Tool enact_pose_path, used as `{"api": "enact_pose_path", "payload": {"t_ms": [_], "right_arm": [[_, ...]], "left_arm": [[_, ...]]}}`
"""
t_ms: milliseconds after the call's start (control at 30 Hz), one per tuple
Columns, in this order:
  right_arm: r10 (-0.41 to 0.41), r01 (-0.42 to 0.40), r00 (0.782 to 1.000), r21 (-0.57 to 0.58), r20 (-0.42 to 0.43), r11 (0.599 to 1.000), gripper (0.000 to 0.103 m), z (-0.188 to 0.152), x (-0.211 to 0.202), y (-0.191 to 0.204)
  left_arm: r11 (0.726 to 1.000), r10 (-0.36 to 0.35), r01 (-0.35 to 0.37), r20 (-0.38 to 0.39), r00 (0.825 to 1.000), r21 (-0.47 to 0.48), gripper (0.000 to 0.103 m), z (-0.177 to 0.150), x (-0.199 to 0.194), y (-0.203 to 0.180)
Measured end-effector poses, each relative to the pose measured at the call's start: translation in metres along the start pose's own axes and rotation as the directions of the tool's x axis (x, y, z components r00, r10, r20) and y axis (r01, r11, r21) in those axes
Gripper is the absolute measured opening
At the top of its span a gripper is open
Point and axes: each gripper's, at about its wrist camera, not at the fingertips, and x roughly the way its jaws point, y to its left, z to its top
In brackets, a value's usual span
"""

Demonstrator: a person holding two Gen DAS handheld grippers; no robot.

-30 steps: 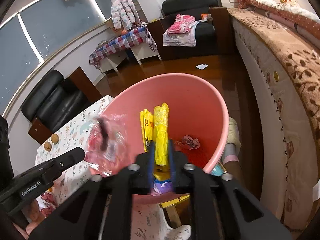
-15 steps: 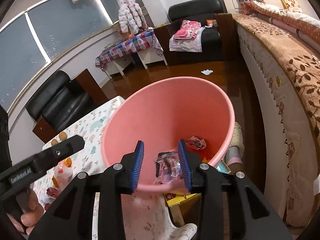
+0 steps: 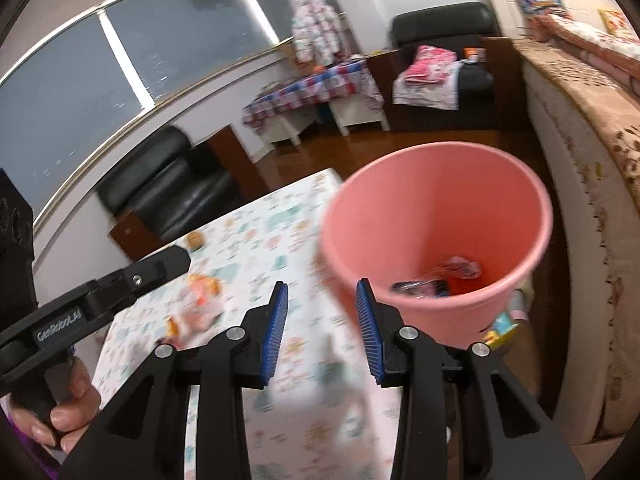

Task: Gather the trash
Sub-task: 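Return both grippers to the table and grasp the red foil wrapper with the right gripper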

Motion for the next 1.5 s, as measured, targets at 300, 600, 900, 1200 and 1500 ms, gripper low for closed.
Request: {"api": "enact_pose_path", "payload": {"t_ms": [300, 600, 900, 1200, 1500], "right_arm": [[0.103, -0.112, 0.99, -0.095, -0.095, 0.989, 0.036, -0.017, 0.015, 0.049], [0.183, -0.217, 0.967, -0.194, -0.179, 0.957, 0.036, -0.038, 0.023, 0.085], [0.202, -0.28, 0.937, -0.268, -0.287, 0.922, 0.044, -0.055, 0.049, 0.124], [0.138, -0.253, 0.919, -0.284, -0.369, 0.925, 0.045, -0.063, 0.089, 0.138], [0.161, -0.298, 0.903, -0.31, -0.399, 0.903, 0.027, -0.074, 0.093, 0.146]], "left_arm": [[0.992, 0.1, -0.096, 0.038, 0.994, -0.087, 0.04, -0.016, -0.045, 0.061], [0.974, 0.168, -0.161, 0.03, 0.985, -0.162, 0.04, -0.026, -0.066, 0.109], [0.953, 0.202, -0.191, 0.022, 0.979, -0.237, 0.04, -0.039, -0.081, 0.147], [0.928, 0.217, -0.209, -0.011, 0.976, -0.308, 0.04, -0.057, -0.081, 0.179], [0.927, 0.207, -0.209, -0.041, 0.978, -0.312, 0.04, -0.066, -0.07, 0.191]]}}
